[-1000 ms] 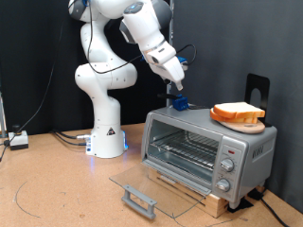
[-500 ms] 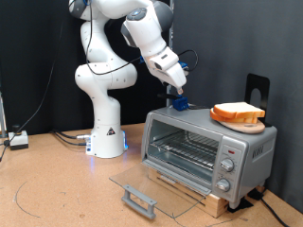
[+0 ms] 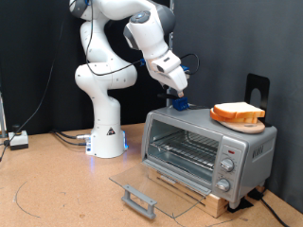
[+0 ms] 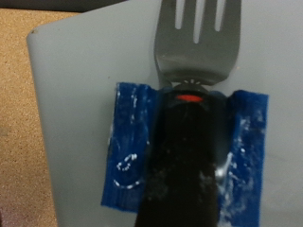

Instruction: Make a piece of toast with the oven

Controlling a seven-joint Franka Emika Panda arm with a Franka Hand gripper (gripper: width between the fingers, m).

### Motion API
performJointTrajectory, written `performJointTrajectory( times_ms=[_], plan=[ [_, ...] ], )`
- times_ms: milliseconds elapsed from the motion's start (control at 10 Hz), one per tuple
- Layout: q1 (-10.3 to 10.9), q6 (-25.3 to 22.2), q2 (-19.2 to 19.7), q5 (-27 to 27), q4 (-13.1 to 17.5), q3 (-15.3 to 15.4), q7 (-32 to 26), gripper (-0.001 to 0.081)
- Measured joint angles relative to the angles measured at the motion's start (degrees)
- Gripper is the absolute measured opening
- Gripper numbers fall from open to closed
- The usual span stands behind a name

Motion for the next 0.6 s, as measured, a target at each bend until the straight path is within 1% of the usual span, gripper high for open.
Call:
performJointTrajectory(
  times_ms=[300,600],
  plan=[
    [0.1,0.9,0.0,2.5,-0.7,2.3,0.0,0.0809],
    [0.2,5.1,0.0,6.5,-1.7,6.3,0.1,0.0809]
  ],
)
